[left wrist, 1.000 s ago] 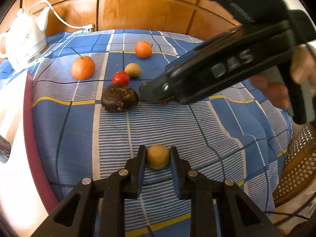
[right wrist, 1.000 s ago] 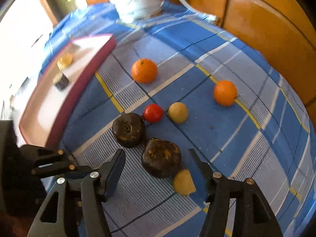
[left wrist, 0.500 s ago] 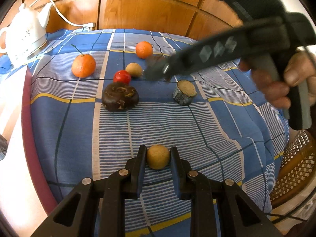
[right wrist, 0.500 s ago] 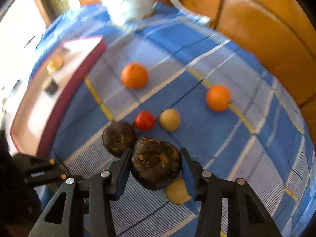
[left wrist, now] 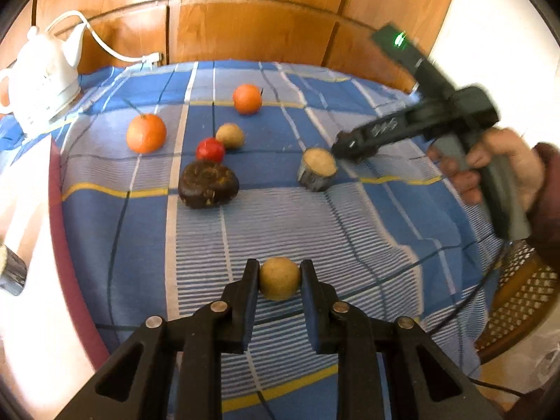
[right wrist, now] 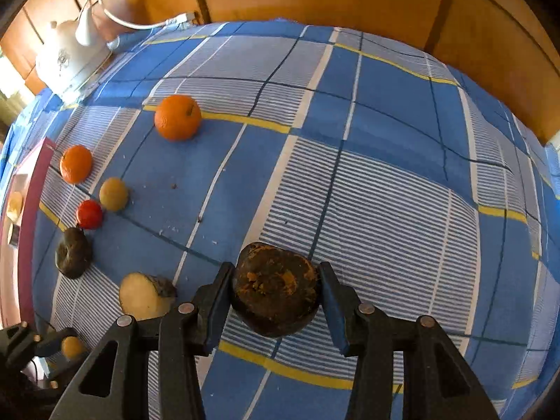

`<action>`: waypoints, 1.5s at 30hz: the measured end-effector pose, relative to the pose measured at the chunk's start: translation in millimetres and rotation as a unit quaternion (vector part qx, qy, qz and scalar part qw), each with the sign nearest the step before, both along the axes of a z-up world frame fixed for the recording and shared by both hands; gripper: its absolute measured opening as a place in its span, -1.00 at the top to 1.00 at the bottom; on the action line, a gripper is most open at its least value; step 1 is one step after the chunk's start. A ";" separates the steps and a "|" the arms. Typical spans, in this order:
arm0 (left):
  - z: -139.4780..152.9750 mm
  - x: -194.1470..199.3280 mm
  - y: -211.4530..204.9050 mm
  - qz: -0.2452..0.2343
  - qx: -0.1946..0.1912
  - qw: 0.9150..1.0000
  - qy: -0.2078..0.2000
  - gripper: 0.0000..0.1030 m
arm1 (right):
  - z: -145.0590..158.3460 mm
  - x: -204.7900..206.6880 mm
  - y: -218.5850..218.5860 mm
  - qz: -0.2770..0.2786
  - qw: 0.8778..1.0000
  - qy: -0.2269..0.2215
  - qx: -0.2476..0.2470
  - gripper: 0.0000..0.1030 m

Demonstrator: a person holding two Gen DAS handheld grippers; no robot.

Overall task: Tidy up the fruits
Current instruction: 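Grasp a dark brown round fruit with the right gripper while the left gripper holds the yellow fruit, then carry the small yellow fruit into the tray and open the left gripper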

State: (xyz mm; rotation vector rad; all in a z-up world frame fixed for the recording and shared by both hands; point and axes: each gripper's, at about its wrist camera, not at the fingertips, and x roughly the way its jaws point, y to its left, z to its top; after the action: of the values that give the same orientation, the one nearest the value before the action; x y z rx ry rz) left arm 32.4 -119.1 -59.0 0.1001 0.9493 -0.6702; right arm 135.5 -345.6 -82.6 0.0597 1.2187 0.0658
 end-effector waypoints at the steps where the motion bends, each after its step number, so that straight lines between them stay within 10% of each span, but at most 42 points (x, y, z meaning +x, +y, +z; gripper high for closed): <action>1: 4.3 -0.4 2.5 0.001 -0.006 1.000 -0.002 0.55 | 0.1 1.5 0.1 0.001 1.000 0.000 -0.001 0.05; 10: 60.2 12.5 91.2 0.110 -0.069 0.991 -0.033 0.54 | -0.1 2.0 -5.7 0.006 1.000 0.000 -0.007 0.05; 20: 27.9 56.8 224.3 0.307 -0.012 0.952 0.002 0.54 | -0.1 -1.3 2.8 0.006 1.000 -0.002 -0.015 0.05; 45: 28.5 30.9 220.2 0.381 0.027 0.924 -0.018 0.15 | 0.3 -1.1 4.7 0.007 1.000 -0.004 -0.026 0.05</action>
State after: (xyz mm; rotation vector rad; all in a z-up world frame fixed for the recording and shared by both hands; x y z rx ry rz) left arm 63.3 101.2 -30.4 -0.2047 0.8815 0.0793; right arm 134.4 -340.9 -82.3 0.0064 1.2130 0.0470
